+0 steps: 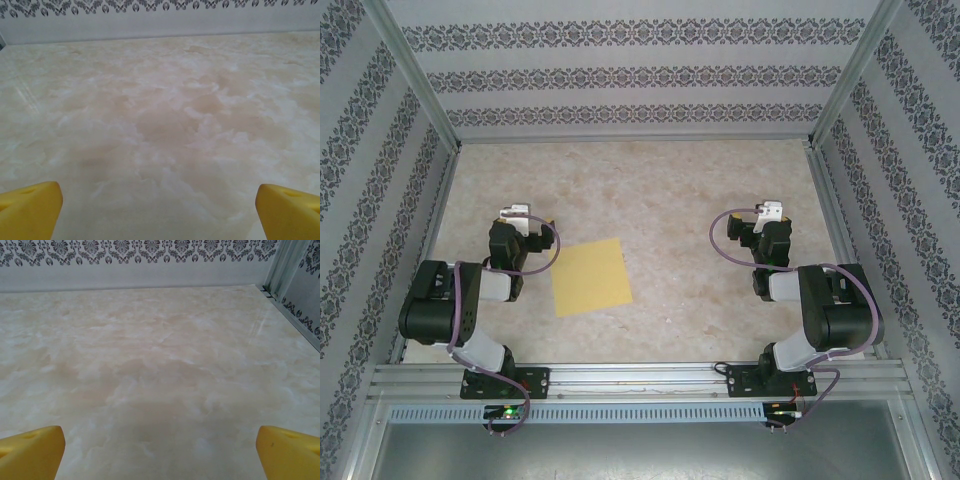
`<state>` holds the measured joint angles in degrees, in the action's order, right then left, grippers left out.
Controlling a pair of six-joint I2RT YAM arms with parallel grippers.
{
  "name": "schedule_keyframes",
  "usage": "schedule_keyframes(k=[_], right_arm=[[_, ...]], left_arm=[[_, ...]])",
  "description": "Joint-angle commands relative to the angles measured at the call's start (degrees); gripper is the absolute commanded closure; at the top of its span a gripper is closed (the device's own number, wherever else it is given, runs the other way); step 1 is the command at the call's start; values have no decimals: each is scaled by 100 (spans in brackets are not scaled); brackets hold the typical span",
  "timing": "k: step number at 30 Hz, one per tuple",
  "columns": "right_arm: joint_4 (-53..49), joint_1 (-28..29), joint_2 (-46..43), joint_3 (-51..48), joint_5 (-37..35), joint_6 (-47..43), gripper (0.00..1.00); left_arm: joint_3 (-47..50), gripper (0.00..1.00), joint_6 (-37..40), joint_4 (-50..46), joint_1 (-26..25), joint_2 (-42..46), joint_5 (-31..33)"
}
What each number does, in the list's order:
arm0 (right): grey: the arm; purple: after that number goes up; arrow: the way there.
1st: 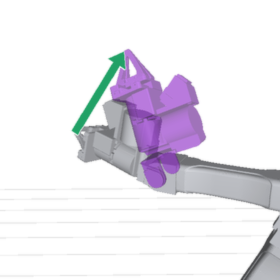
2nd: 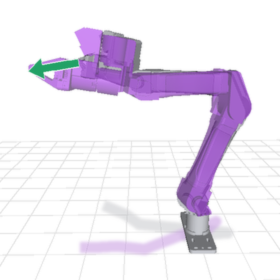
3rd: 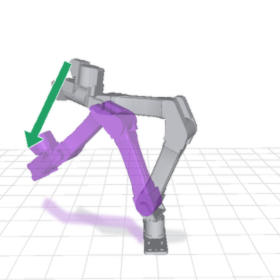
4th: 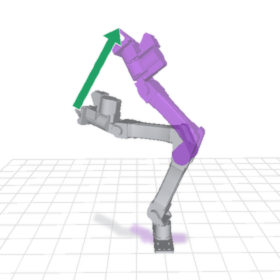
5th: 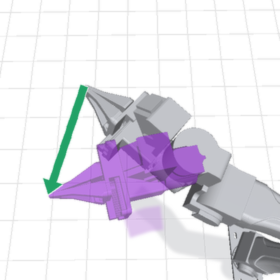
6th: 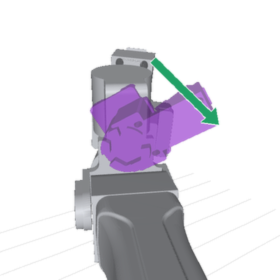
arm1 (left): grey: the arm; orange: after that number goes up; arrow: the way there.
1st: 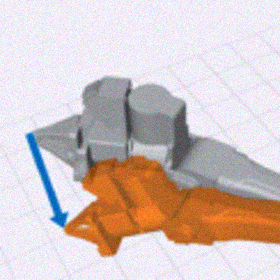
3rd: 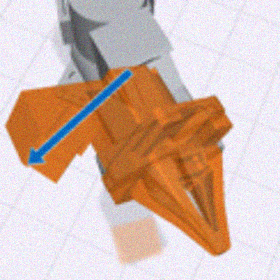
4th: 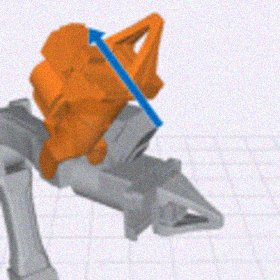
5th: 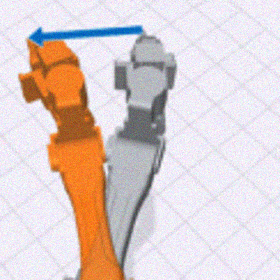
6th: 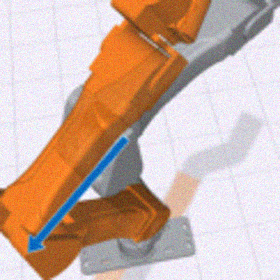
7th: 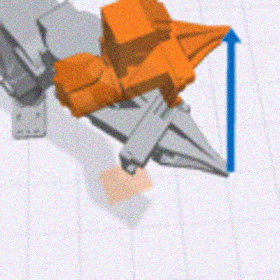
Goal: Fold a paper plane with a square sheet of paper (fold left side to right side)
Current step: Move the square sheet of paper to the center of the table.
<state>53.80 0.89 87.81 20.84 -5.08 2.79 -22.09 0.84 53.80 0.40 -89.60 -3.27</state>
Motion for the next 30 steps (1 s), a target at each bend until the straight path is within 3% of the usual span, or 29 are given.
schedule_keyframes(k=[1, 4, 8, 12, 16, 19, 24, 27, 30], right_arm=[[77, -16, -238, -16, 93, 14, 2], [-629, -18, -951, -8, -19, 86, 2], [-2469, -42, -1963, 282, 28, 741, 2], [-4532, -64, -2876, 748, 483, 1199, 2], [-5777, -86, -3473, 1022, 1503, 1746, 2], [-6246, -84, -3609, 1058, 2437, 2294, 2], [-5975, -80, -3065, 900, 4129, 3056, 5], [-5947, 0, -2619, 982, 4432, 3125, 7], [-6019, 158, -2383, 1085, 4206, 3041, 7]], left_arm=[[0, 1, -75, -456, 52, 508, -63], [-161, 1, -285, -1376, 56, 1280, 330], [-731, 1, -1098, -3195, 56, 2232, 509], [-1389, 1, -2056, -4780, 56, 2730, -261], [-1979, 1, -2742, -6138, 52, 2815, -1360], [-2207, 8, -2965, -6820, 27, 2750, -2417], [-2116, 17, -3191, -7419, -384, 2558, -3219], [-2002, 24, -3282, -7489, -958, 2223, -3249], [-1757, 32, -3596, -6945, -1373, 1757, -3262]])
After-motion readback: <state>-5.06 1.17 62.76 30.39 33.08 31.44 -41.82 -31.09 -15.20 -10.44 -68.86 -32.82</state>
